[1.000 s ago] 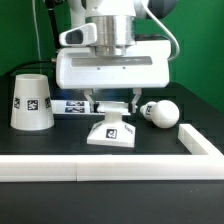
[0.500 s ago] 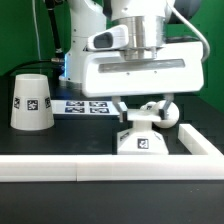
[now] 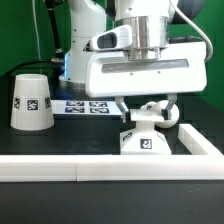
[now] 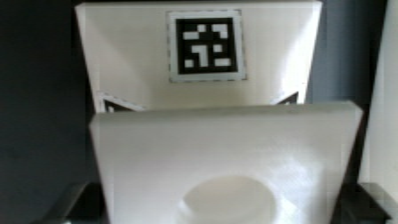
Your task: Assemble lamp
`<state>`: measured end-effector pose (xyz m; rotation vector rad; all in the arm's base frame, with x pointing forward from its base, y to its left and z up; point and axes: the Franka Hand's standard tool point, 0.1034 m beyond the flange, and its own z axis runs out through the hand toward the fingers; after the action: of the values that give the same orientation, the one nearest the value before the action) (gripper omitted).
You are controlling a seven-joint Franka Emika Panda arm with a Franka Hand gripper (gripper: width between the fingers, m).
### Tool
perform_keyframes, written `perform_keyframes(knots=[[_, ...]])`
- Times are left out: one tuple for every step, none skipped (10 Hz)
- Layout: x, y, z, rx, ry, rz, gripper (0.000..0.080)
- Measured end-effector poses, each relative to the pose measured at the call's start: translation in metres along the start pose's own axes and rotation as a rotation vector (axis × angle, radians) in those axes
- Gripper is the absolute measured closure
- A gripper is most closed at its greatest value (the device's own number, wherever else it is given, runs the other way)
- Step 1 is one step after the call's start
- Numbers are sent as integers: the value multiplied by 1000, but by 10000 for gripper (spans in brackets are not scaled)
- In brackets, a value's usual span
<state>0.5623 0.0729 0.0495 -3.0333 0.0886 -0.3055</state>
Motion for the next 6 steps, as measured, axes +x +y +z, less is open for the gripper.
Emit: perform_keyframes(knots=[[9, -4, 2, 5, 10, -22, 265], [18, -6, 4, 8, 19, -31, 265], [25, -8, 5, 10, 27, -44, 265], [29, -8, 6, 11, 32, -54, 265], [34, -11, 7, 13, 38, -54, 265], [38, -17, 9, 17, 43, -59, 265]])
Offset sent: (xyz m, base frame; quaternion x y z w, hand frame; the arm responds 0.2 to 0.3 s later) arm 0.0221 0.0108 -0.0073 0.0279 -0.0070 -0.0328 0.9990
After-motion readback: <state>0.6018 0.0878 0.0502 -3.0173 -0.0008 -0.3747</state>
